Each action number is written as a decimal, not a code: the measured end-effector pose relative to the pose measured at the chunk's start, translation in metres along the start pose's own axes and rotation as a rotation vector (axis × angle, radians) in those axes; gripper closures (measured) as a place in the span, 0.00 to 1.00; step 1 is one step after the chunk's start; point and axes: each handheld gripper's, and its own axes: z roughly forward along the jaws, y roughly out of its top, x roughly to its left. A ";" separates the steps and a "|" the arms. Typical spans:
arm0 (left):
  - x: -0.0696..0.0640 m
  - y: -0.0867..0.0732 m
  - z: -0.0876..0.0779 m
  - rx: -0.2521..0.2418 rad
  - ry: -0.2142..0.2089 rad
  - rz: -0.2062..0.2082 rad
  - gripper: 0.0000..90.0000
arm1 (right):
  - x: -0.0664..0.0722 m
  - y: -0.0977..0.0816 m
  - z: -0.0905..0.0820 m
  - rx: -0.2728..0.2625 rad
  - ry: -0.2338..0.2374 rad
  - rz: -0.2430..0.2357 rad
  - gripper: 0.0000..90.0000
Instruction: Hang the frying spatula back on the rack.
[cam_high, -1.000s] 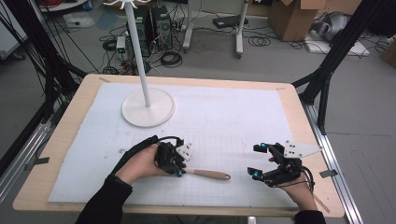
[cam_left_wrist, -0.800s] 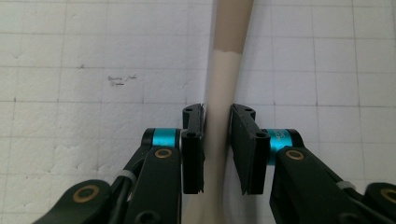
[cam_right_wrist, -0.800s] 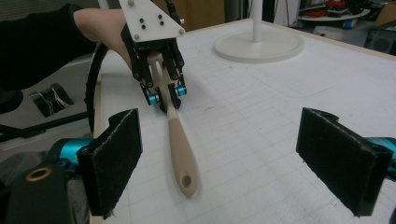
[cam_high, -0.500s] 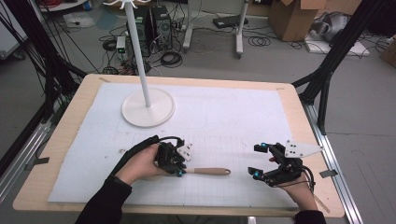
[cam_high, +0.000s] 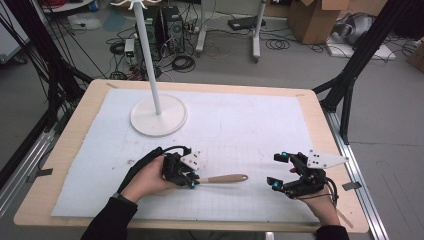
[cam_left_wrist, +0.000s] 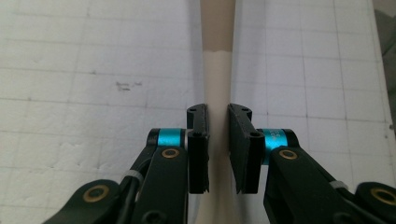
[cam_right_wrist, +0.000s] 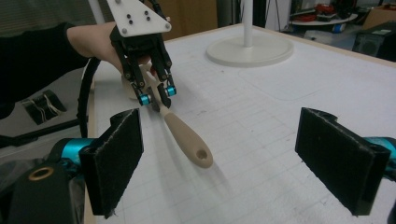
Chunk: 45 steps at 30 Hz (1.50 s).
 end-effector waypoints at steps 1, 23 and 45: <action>-0.001 0.000 -0.003 -0.021 0.018 -0.011 0.87 | 0.000 0.000 -0.001 -0.009 -0.005 -0.001 0.16; -0.015 0.005 -0.060 -0.300 0.241 -0.101 0.86 | 0.028 0.029 0.035 -0.075 -0.131 0.092 0.26; -0.027 0.014 -0.086 -0.571 0.321 -0.089 0.86 | 0.050 0.087 0.088 -0.132 -0.044 0.095 0.34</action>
